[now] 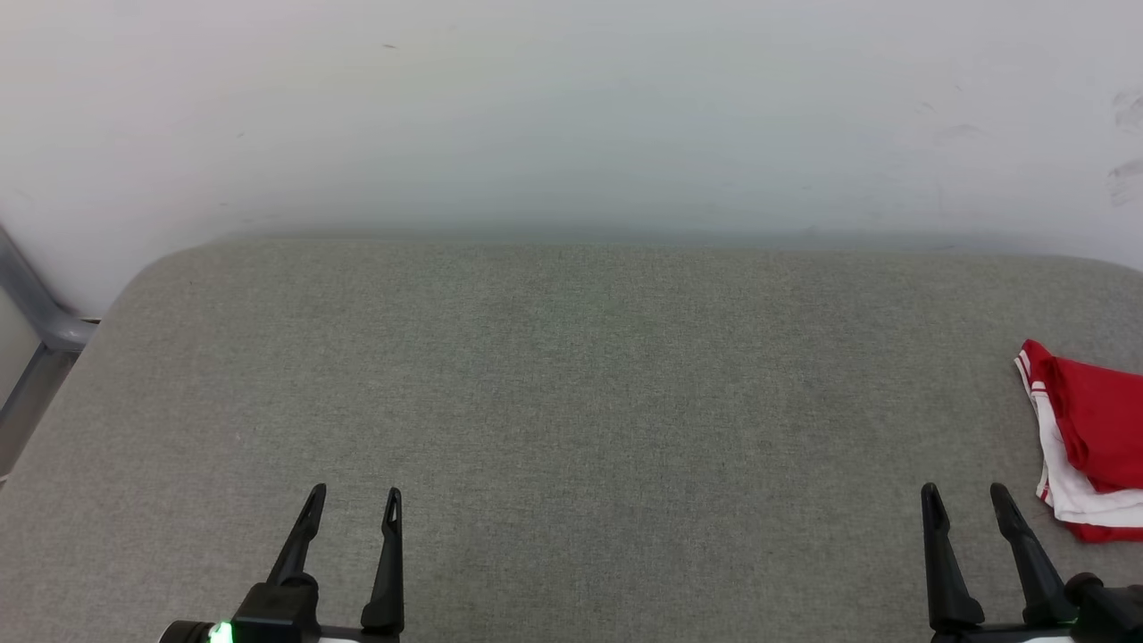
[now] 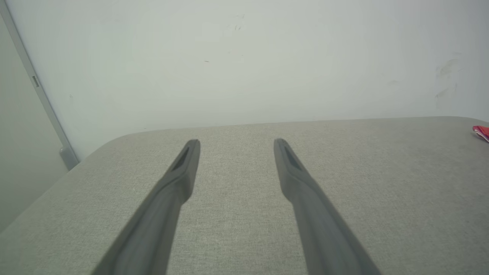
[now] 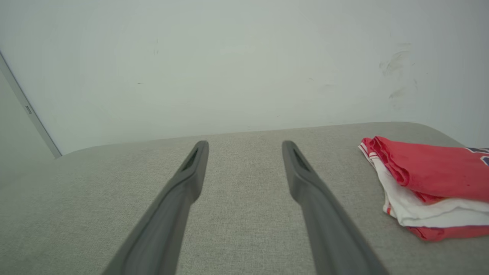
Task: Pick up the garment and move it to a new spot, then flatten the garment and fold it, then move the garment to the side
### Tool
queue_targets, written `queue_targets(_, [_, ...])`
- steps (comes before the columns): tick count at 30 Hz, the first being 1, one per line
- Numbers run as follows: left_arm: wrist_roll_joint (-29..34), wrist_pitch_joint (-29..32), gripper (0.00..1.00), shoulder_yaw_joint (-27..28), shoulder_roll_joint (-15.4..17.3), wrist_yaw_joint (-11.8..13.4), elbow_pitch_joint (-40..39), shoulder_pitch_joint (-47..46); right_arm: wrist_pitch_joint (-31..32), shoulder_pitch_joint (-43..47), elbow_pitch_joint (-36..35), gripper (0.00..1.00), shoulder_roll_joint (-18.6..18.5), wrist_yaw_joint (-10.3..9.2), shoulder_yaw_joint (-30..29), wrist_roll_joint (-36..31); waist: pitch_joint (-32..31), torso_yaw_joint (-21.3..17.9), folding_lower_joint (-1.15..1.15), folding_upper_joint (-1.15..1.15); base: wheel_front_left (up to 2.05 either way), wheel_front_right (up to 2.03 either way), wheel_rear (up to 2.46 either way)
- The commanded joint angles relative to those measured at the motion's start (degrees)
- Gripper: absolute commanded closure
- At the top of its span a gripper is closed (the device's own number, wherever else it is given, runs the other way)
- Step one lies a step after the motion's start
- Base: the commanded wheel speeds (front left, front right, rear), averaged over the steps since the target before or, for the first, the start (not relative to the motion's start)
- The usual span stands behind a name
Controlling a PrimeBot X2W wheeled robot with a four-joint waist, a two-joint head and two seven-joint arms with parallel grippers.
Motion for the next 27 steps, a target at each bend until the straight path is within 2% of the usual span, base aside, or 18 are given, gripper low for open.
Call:
queue_targets(1, [-0.2,-0.1,0.0,0.3,-0.1,-0.2,-0.1,0.6,-0.2,0.8,-0.2,0.0,0.2,-0.06,0.0,0.5,0.0,0.0,0.0,0.0,0.0,0.0,0.0])
queue_targets(6, [-0.3,-0.1,0.0,0.7,-0.3,-0.6,-0.3,0.6,-0.2,0.8,0.0,0.0,0.3,-0.06,0.5,0.9,0.2,-0.2,0.0,0.0,0.0,0.0,0.0])
queue_targets(7, [-0.2,0.0,1.0,0.6,-0.4,-0.7,-0.1,0.0,0.0,0.4,0.0,1.0,0.0,-0.01,0.5,0.5,0.3,-0.2,0.0,0.0,0.0,0.0,0.0])
queue_targets(14, [-0.7,0.3,1.0,0.2,-0.7,-0.7,2.8,1.1,0.4,0.9,3.0,1.0,0.0,0.01,0.7,0.9,0.3,-0.2,0.0,0.0,0.0,0.0,0.0])
queue_targets(27, [-16.6,3.5,1.0,1.6,-0.6,-2.1,4.8,-1.7,3.4,-2.1,4.7,1.0,-0.6,0.0,0.8,15.4,0.6,-0.5,0.0,0.0,0.0,0.0,0.0])
